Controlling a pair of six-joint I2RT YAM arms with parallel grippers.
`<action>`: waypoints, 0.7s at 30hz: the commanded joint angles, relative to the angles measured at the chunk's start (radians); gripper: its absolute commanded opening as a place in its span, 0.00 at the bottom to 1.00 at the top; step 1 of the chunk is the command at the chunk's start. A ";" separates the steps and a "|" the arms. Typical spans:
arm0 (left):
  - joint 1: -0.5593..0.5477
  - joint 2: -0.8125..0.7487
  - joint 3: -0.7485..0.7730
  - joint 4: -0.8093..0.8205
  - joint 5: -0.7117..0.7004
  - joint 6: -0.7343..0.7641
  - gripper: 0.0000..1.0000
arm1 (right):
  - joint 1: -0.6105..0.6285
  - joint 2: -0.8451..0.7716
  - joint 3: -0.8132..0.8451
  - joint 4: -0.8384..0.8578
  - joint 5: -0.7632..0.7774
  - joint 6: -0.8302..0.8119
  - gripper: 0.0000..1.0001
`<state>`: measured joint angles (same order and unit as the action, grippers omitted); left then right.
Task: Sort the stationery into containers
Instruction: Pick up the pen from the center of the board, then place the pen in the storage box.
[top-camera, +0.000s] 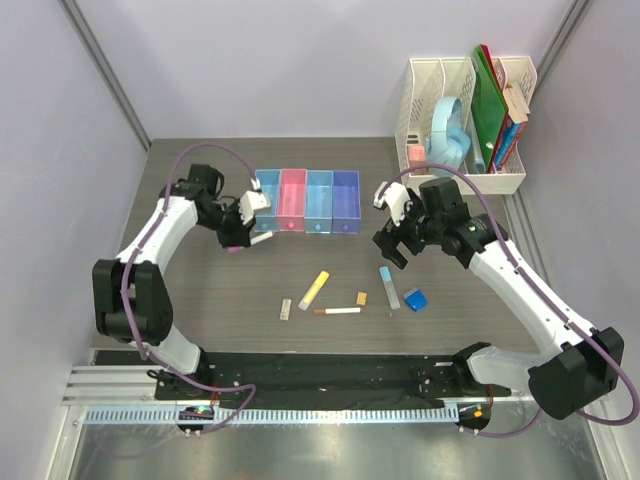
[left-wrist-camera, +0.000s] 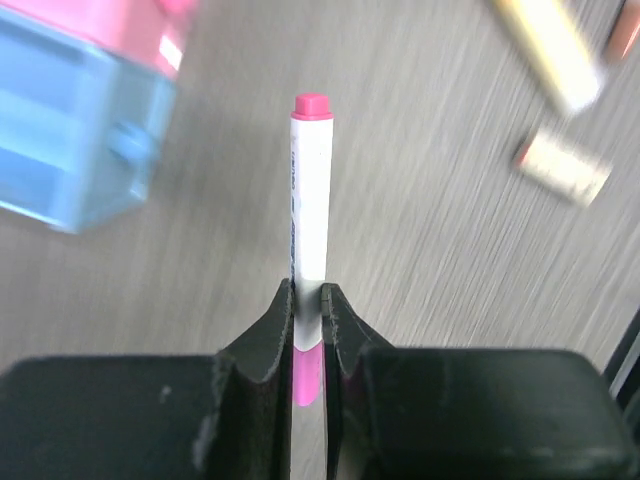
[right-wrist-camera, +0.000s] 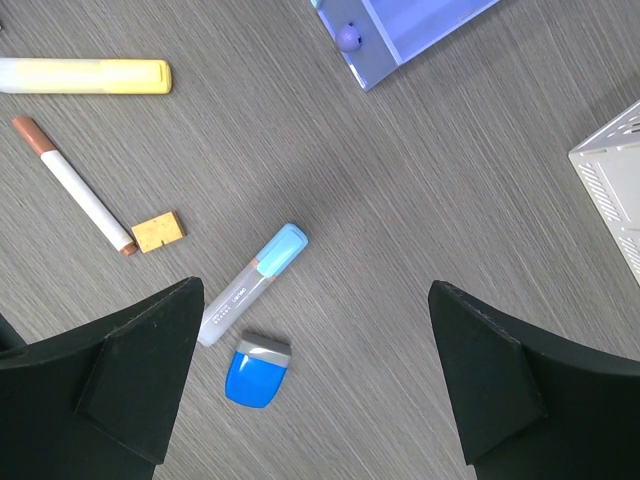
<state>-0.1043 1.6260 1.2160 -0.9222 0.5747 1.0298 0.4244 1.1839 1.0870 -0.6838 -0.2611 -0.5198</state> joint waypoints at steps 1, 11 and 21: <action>0.003 -0.063 0.126 0.029 0.206 -0.334 0.00 | 0.007 -0.052 0.037 0.000 -0.003 0.015 1.00; -0.003 0.040 0.288 0.474 0.030 -1.025 0.00 | 0.007 -0.076 0.025 0.003 -0.001 0.020 1.00; -0.038 0.290 0.480 0.438 -0.282 -1.197 0.00 | 0.007 -0.095 -0.002 0.013 -0.003 0.018 1.00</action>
<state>-0.1268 1.8481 1.6360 -0.4839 0.4206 -0.0784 0.4248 1.1202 1.0855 -0.6857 -0.2611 -0.5156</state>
